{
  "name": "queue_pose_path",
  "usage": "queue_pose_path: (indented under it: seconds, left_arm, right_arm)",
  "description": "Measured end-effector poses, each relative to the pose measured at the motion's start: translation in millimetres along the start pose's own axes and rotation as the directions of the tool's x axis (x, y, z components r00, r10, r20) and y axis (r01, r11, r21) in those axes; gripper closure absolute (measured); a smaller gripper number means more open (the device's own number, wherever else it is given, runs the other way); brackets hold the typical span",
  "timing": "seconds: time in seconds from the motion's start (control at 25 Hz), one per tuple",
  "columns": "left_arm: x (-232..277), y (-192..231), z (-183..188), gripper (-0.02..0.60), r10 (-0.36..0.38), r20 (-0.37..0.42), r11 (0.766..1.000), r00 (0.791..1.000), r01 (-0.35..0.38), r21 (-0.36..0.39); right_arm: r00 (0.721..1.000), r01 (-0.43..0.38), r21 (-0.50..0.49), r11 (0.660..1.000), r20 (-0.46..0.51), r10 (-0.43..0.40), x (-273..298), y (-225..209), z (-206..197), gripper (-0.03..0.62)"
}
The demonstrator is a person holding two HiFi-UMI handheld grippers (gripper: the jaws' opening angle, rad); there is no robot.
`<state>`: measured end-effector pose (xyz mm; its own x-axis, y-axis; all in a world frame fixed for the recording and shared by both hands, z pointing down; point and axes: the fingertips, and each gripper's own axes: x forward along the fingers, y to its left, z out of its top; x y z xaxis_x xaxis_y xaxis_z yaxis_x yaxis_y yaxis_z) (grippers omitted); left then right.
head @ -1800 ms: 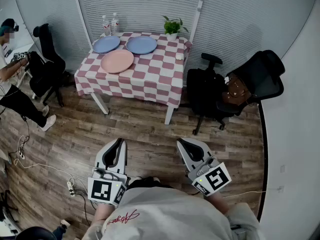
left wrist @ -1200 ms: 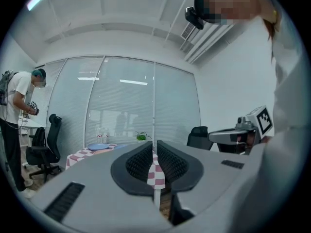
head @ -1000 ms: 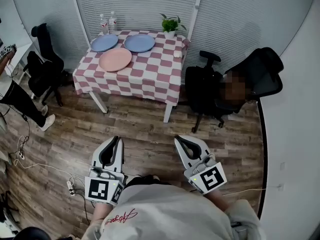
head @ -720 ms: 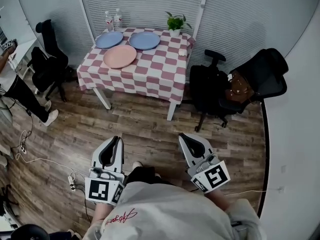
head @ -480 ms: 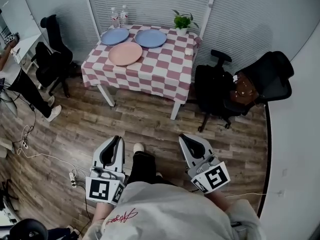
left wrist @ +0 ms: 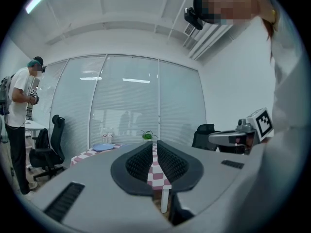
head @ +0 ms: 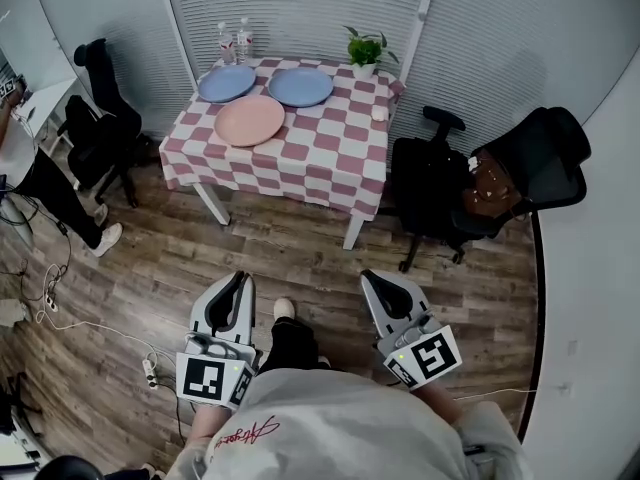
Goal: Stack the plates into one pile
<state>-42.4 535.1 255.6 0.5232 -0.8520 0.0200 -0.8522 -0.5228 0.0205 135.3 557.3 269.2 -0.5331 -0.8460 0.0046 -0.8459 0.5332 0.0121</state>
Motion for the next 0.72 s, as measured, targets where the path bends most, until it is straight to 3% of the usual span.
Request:
queue_pose_path:
  seconds: [0.72]
  left_arm:
    - [120,107,19,0.543,-0.036,0.021,0.999,0.999,0.036,0.0]
  right_arm:
    - [0.999,0.044,-0.014,0.999,0.019,-0.043,142,-58,20,0.583]
